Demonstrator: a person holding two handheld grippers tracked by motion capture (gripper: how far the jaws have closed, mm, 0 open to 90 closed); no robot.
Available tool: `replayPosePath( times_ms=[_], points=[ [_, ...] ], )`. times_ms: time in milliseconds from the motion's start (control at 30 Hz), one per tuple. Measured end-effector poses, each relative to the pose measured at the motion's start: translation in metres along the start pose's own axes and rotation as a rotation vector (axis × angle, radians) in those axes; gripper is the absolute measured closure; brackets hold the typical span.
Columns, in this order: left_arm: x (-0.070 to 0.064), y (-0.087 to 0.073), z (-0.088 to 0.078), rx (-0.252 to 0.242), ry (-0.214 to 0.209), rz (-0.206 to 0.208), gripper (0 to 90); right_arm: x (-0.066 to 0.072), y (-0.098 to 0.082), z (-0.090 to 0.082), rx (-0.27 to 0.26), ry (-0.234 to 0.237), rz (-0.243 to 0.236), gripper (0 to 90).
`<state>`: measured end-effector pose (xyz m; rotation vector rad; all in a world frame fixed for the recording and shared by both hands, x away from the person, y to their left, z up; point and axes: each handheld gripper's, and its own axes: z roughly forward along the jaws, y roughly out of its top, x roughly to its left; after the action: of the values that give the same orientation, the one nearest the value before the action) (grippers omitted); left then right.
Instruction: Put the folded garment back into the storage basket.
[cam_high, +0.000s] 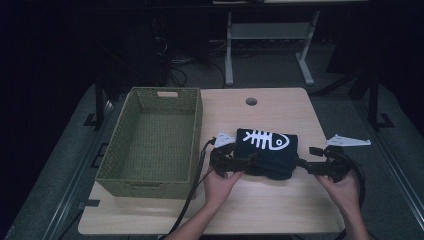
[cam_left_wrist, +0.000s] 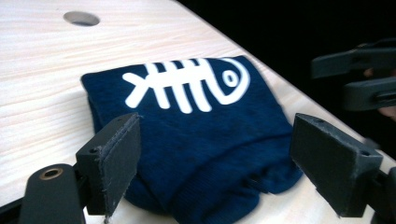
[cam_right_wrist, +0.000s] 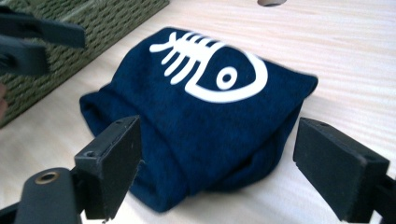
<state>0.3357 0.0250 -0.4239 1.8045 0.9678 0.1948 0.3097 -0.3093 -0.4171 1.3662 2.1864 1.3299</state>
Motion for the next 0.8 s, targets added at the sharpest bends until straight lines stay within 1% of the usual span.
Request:
replayPosePath(
  times_ms=[33, 67, 100, 133, 167, 200, 233, 367, 400, 433, 467, 533, 567, 600, 633, 667, 733, 767, 800],
  points=[
    [0.003, 0.001, 0.004, 0.004, -0.008, -0.038, 16.0, -0.001, 0.002, 0.002, 0.000, 0.003, 0.003, 15.2],
    [0.005, 0.002, 0.006, 0.003, -0.008, -0.038, 16.0, -0.003, 0.005, 0.004, -0.011, 0.010, 0.010, 16.0],
    [0.007, 0.004, 0.009, -0.001, 0.020, -0.036, 16.0, -0.005, 0.006, 0.006, -0.013, 0.014, 0.016, 16.2],
    [0.009, 0.005, 0.011, 0.004, 0.026, -0.049, 16.1, -0.008, 0.008, 0.010, 0.000, 0.021, 0.034, 16.1],
    [0.010, 0.006, 0.014, 0.006, 0.018, -0.066, 16.1, -0.010, 0.009, 0.013, 0.007, 0.022, 0.043, 16.1],
    [0.012, 0.007, 0.016, 0.012, 0.030, -0.061, 16.1, -0.011, 0.010, 0.015, 0.010, 0.020, 0.046, 16.1],
    [0.014, 0.008, 0.020, 0.021, 0.050, -0.067, 16.1, -0.013, 0.011, 0.018, 0.015, 0.021, 0.059, 16.1],
    [0.028, 0.007, 0.034, 0.050, 0.062, -0.143, 16.2, -0.021, 0.013, 0.031, 0.019, 0.010, 0.086, 17.4],
    [0.031, 0.006, 0.037, 0.059, 0.068, -0.153, 16.5, -0.024, 0.013, 0.035, 0.027, 0.009, 0.094, 17.9],
    [0.034, 0.004, 0.039, 0.071, 0.080, -0.153, 17.5, -0.026, 0.012, 0.039, 0.037, 0.005, 0.102, 18.1],
    [0.036, 0.002, 0.042, 0.082, 0.088, -0.160, 19.9, -0.028, 0.010, 0.043, 0.052, -0.005, 0.107, 18.6],
    [0.042, -0.001, 0.047, 0.105, 0.107, -0.185, 21.8, -0.033, 0.007, 0.050, 0.083, -0.026, 0.121, 20.0],
    [0.045, -0.003, 0.048, 0.113, 0.109, -0.200, 21.7, -0.035, 0.006, 0.052, 0.088, -0.022, 0.143, 20.6],
    [0.047, -0.004, 0.049, 0.120, 0.106, -0.210, 21.8, -0.037, 0.004, 0.054, 0.097, -0.014, 0.154, 21.3],
    [0.048, -0.005, 0.050, 0.121, 0.106, -0.220, 21.8, -0.039, 0.002, 0.056, 0.110, -0.016, 0.158, 22.2],
    [0.049, -0.006, 0.051, 0.126, 0.105, -0.218, 21.9, -0.040, 0.001, 0.057, 0.120, -0.022, 0.162, 23.3],
    [0.049, -0.006, 0.052, 0.125, 0.102, -0.211, 23.1, -0.042, -0.001, 0.060, 0.123, -0.018, 0.173, 25.5],
    [0.049, -0.006, 0.052, 0.127, 0.097, -0.218, 24.0, -0.043, -0.002, 0.061, 0.126, -0.017, 0.177, 26.5],
    [0.051, -0.007, 0.053, 0.125, 0.083, -0.239, 25.6, -0.043, -0.003, 0.063, 0.132, -0.016, 0.176, 28.2]
  ],
)
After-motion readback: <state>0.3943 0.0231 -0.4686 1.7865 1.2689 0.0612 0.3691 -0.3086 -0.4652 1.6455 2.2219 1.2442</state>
